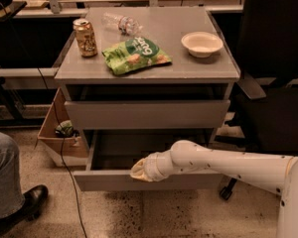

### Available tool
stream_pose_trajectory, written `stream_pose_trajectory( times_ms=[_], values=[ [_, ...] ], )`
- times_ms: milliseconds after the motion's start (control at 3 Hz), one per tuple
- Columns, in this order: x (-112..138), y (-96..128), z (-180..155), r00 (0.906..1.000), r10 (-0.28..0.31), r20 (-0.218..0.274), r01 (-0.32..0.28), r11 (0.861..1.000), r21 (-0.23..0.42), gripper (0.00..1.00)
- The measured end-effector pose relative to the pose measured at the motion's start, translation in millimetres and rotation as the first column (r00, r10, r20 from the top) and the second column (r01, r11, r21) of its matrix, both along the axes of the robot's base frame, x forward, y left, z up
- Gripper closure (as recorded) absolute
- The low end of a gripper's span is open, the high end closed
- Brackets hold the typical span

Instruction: Close middle drawer

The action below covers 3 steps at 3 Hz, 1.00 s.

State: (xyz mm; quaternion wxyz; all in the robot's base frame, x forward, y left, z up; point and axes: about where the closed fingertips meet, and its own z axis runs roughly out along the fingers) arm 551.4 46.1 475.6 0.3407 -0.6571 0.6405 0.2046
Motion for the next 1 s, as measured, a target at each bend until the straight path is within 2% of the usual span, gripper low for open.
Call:
stream_pose_trajectory(
  times_ms=[333, 667, 1000],
  values=[
    [18.3, 5.1, 13.2, 0.9995, 0.002, 0.032, -0.002, 1.0, 0.008, 1.0],
    [28.2, 8.7, 25.8, 0.9984, 0.006, 0.057, -0.007, 1.0, 0.02, 1.0],
    [28.4, 8.8, 26.0, 0.9983, 0.006, 0.058, -0.007, 1.0, 0.02, 0.81]
  ],
)
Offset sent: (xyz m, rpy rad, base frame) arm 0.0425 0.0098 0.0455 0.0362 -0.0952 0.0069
